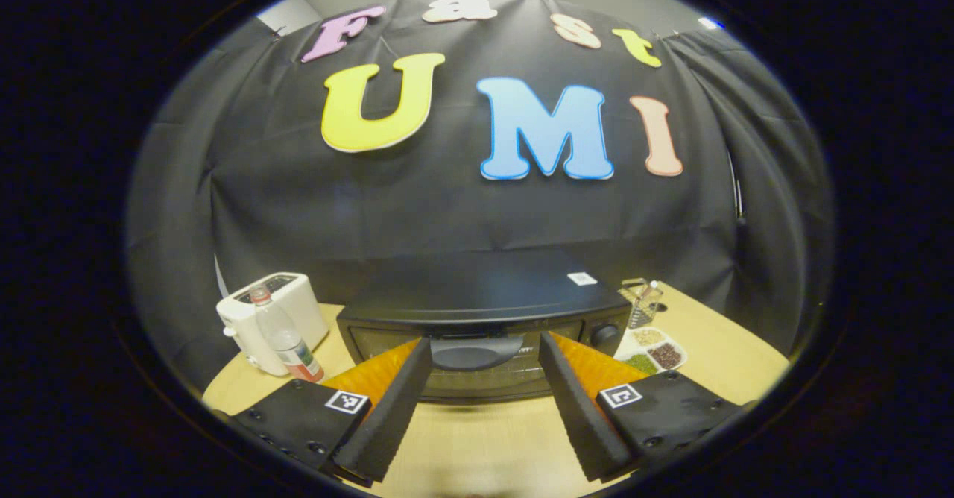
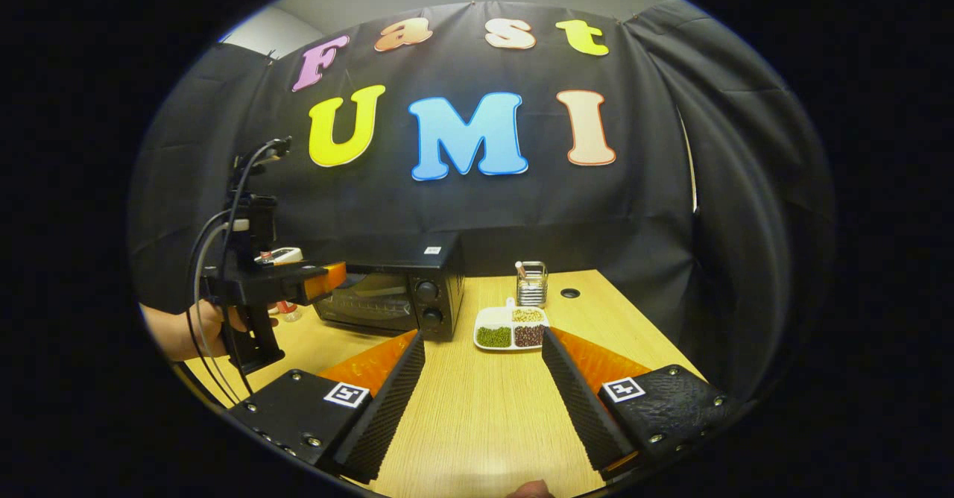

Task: Open the electric oven with the left hand, put the food in, and close the electric oven.

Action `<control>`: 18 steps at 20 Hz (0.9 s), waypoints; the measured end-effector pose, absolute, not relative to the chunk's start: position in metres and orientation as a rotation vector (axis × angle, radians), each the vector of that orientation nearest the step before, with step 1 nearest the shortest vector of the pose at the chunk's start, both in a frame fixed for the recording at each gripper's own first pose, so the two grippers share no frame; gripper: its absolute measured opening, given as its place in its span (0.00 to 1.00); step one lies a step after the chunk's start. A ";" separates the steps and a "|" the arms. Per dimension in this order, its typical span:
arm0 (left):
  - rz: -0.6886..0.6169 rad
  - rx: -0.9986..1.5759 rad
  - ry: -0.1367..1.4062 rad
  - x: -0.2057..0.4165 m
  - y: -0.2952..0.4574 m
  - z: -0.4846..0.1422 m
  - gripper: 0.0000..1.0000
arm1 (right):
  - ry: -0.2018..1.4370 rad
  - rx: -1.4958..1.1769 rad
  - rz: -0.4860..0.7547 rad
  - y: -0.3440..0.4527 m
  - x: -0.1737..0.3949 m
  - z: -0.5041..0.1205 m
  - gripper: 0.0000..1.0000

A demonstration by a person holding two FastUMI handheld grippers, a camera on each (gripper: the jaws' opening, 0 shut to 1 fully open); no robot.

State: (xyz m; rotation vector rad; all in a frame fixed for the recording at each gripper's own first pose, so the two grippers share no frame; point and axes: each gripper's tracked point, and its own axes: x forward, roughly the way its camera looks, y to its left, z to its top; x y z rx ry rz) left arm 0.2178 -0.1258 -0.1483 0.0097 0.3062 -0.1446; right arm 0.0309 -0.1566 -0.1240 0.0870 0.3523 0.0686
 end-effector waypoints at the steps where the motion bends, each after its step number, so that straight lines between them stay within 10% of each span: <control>1: -0.143 0.008 0.276 0.207 -0.126 -0.131 1.00 | 0.337 0.086 0.071 -0.159 0.030 -0.117 0.98; 18: 0.012 -0.030 0.062 0.017 -0.009 0.001 0.98 | 0.168 0.109 0.079 -0.141 -0.008 -0.048 0.98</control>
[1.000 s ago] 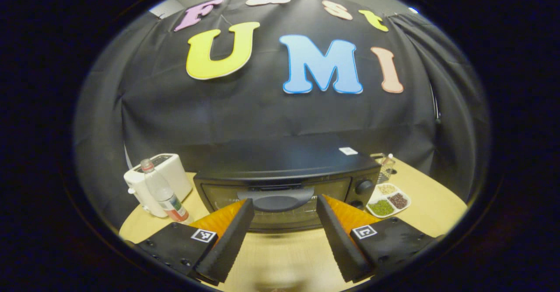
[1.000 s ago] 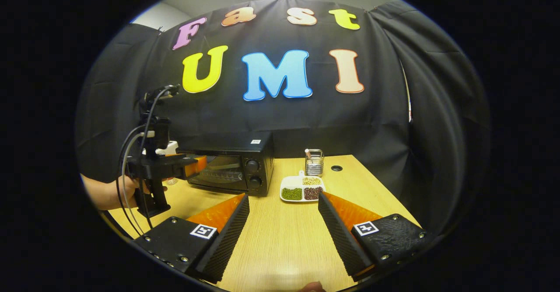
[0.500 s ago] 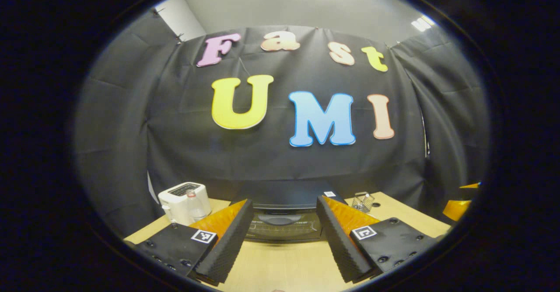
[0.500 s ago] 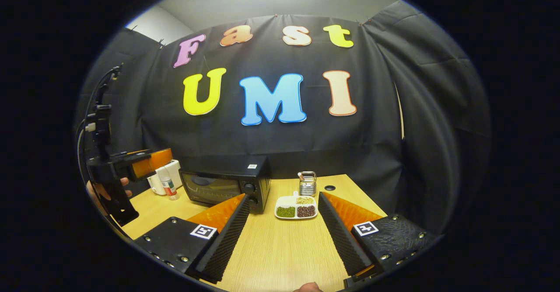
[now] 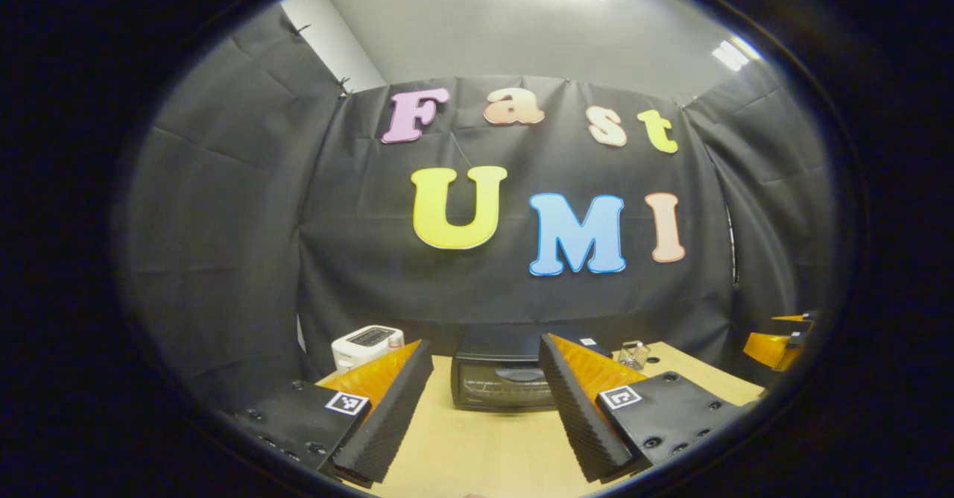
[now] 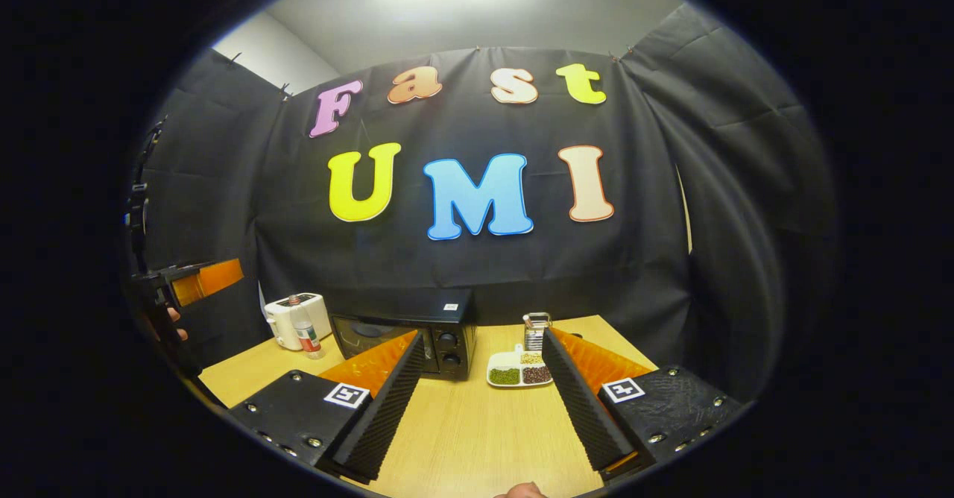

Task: Open the electric oven with the left hand, put the food in, and close the electric oven.

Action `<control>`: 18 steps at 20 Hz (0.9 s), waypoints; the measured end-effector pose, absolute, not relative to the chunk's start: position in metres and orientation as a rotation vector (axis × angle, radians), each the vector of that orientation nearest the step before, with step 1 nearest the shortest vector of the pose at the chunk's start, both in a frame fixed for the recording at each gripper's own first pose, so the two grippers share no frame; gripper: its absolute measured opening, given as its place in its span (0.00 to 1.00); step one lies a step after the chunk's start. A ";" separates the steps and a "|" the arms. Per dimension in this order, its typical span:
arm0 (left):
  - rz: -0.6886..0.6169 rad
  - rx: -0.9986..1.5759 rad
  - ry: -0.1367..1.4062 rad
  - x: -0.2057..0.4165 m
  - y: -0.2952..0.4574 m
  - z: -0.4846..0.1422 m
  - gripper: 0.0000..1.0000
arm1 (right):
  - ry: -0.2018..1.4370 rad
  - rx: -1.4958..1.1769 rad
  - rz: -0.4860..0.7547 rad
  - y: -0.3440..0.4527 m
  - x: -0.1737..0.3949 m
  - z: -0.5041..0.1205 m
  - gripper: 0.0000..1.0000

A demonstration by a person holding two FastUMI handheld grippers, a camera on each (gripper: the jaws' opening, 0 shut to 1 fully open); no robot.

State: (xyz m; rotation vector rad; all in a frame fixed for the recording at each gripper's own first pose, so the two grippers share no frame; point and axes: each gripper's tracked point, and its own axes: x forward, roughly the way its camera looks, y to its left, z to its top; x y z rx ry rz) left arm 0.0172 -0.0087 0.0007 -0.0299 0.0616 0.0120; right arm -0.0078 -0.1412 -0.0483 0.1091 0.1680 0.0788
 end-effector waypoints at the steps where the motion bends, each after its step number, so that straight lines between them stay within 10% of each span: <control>1: 0.008 -0.029 0.067 0.011 -0.003 -0.001 0.98 | 0.171 0.104 0.071 -0.139 -0.011 -0.048 0.98; 18: -0.022 0.002 0.057 -0.010 0.013 -0.015 1.00 | 0.124 0.081 0.007 -0.124 -0.033 -0.029 0.98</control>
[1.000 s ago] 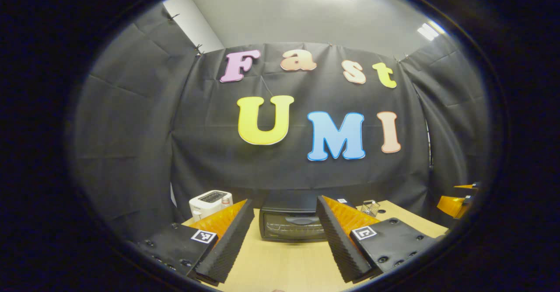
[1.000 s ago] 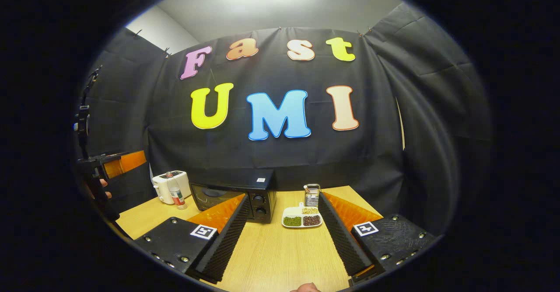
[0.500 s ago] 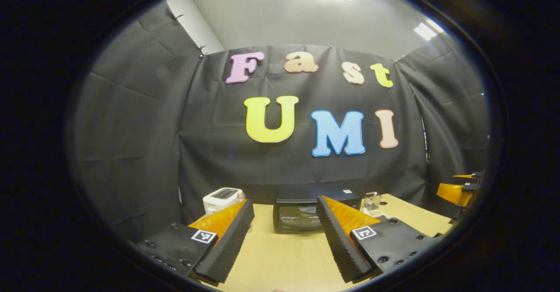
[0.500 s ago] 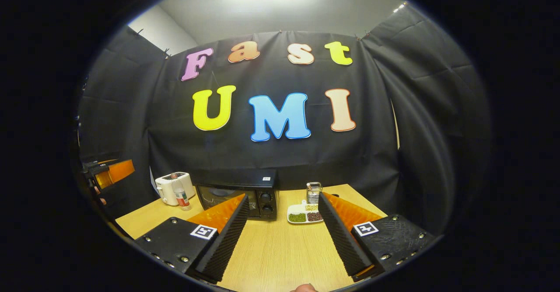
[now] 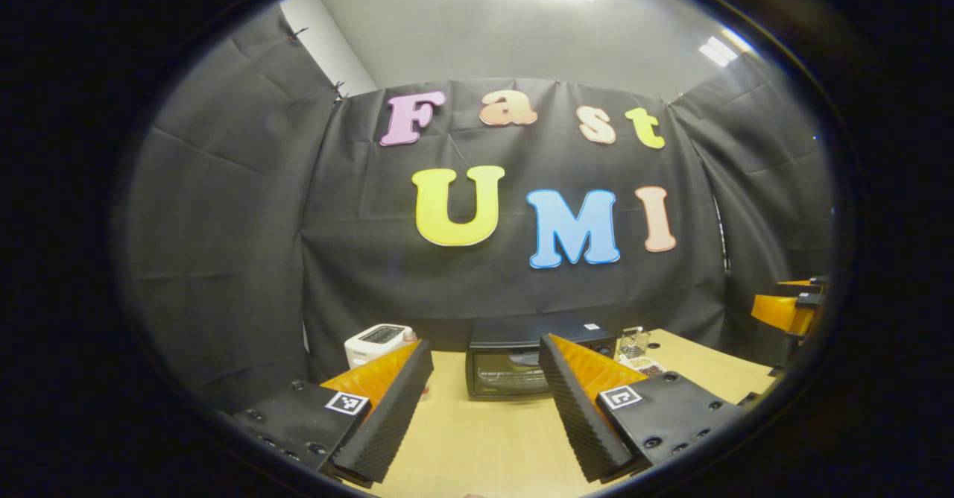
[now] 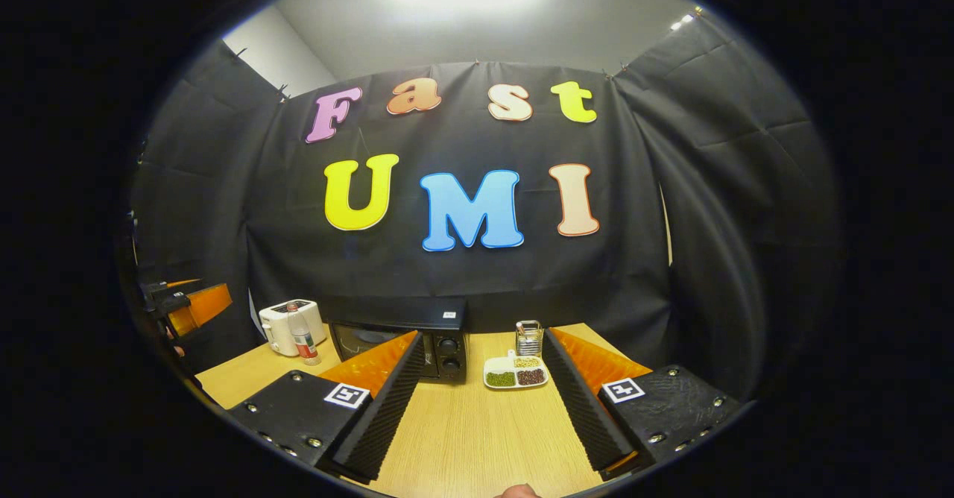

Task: Open the electric oven with the left hand, put the food in, and close the electric oven.

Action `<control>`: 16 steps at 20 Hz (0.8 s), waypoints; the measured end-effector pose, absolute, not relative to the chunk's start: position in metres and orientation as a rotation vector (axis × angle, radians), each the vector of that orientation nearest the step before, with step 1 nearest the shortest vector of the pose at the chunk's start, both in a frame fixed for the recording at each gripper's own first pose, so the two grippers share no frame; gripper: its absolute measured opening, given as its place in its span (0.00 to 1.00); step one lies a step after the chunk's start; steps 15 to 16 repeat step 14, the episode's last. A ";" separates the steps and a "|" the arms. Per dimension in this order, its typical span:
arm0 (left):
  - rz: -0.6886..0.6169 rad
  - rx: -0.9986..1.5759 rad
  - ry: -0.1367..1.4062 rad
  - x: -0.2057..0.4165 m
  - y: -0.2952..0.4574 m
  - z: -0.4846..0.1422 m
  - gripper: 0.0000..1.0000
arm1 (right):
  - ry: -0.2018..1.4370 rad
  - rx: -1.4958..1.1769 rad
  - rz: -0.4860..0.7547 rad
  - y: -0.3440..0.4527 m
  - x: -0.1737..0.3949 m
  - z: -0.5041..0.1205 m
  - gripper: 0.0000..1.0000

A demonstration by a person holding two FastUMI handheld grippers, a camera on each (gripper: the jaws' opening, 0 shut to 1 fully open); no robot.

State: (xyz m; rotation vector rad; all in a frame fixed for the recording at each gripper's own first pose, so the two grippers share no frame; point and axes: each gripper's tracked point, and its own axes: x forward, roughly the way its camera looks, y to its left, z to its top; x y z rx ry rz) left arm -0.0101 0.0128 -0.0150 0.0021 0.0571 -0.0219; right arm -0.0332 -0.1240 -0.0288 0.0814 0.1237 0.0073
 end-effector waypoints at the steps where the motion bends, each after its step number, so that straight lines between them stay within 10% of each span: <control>1: -0.023 -0.002 0.061 -0.010 0.011 -0.015 1.00 | 0.123 0.079 0.004 -0.125 -0.033 -0.028 0.98; 16: -0.015 0.017 0.027 -0.011 0.013 -0.002 0.91 | 0.087 0.055 0.001 -0.126 -0.034 -0.016 0.98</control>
